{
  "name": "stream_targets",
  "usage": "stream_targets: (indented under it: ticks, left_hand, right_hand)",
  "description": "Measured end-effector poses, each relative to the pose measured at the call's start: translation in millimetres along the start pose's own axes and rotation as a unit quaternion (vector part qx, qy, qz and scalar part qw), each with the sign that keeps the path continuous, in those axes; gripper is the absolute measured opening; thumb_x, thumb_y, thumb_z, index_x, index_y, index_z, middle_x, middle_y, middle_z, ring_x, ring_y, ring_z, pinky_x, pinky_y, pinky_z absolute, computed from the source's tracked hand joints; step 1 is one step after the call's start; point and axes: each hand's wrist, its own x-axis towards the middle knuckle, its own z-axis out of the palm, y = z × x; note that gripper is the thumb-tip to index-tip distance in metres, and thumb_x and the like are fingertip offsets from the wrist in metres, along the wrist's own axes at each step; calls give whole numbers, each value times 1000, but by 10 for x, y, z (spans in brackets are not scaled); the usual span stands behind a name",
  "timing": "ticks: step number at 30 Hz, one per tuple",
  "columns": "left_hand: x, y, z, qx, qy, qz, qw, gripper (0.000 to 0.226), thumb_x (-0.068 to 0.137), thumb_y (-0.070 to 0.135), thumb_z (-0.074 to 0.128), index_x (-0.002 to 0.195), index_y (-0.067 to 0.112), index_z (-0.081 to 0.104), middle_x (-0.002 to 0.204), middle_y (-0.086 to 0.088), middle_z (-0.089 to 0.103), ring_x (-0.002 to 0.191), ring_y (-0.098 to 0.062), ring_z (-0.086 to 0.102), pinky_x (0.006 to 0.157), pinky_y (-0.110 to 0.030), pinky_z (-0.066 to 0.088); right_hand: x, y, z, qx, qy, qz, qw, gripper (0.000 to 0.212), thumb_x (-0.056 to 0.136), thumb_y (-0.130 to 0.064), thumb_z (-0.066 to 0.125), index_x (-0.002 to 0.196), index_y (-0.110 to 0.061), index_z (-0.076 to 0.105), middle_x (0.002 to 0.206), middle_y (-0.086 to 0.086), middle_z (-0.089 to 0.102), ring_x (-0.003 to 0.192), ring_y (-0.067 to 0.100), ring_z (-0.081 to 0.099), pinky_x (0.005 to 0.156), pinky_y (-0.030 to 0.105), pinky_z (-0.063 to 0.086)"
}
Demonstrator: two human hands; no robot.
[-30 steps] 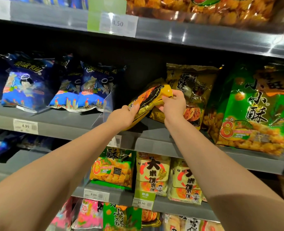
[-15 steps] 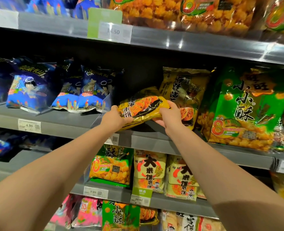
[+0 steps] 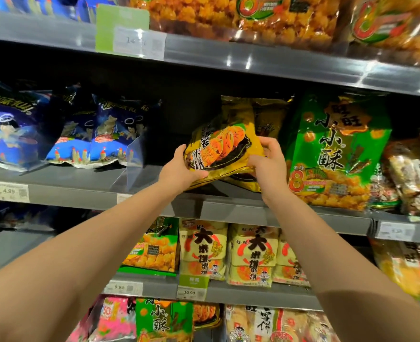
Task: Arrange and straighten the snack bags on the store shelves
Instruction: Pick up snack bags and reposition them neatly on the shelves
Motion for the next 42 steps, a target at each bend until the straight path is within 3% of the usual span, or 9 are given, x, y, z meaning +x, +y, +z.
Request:
stream_targets:
  ticks: [10,13,16,22,31,34,37,39,42]
  left_hand:
    - [137,229,460,130,14,22,991,92,72,26,77,144,23,19,132,-17,37,110,-33,51,86,-39,45]
    - [205,269,585,147,-5,54,988,90,72,25,78,142,24,21,130,-16,35,104,-33,53,82,-36,45]
    - [290,292,635,153,1,50,987,99,71,24,78,145,23,12,131,-19,31,105,-35,53,87,-38,45]
    - [358,222,612,171,-17,64,983,107,74,34,74,147,21,-3,136,-19,30,114,-35,48,92,-41,43]
    - [92,174,341,167,57,150,973,75,86,41,58,146,21,17,140,-12,35,123,-29,42,96,-40,40]
    - [-103,206,137,142,100,173,970,58,91,39,51,141,18,32,136,-8,44,121,-24,45,97,-37,39]
    - [-376,109,-65,98,152,195,964,27,93,29,47,114,16,60,101,-1,65,92,-14,59,78,-31,45]
    - [-555,-85,-164,102,184,180,961,23,93,24,45,84,12,64,68,1,60,63,-11,52,60,-32,35]
    - [-742,-549,-245,111,207,106,966,32,91,28,42,72,9,58,67,-9,62,64,-25,55,61,-40,40]
  right_hand:
    - [-90,193,-431,-329,-23,64,942,36,82,-5,58,112,-12,39,96,7,56,73,18,53,49,25,37]
    - [-123,284,-428,-343,-31,73,936,56,84,-19,64,128,-6,31,125,15,47,99,28,55,74,34,48]
    - [-70,321,-375,-362,-30,74,929,88,86,-37,61,148,-10,4,147,14,29,126,33,42,96,40,42]
    - [-33,363,-226,-465,10,-70,883,86,87,-33,60,149,-16,2,157,12,0,145,26,7,115,34,18]
    - [-101,328,155,-441,5,-151,885,67,87,-29,59,144,-16,26,153,11,20,142,26,15,117,41,15]
    - [-180,232,299,-394,-2,-191,899,51,89,-25,55,136,-15,38,140,7,42,131,23,35,110,37,27]
    - [-402,193,505,-310,-52,-213,925,28,93,-23,46,119,-19,55,105,0,63,100,20,56,79,35,45]
    - [-627,272,684,-285,-91,-213,930,23,95,-22,43,111,-18,60,92,2,67,86,22,59,66,36,45]
    - [-934,567,965,-293,-158,-176,926,24,96,-24,42,111,-17,60,91,8,69,85,28,61,64,36,42]
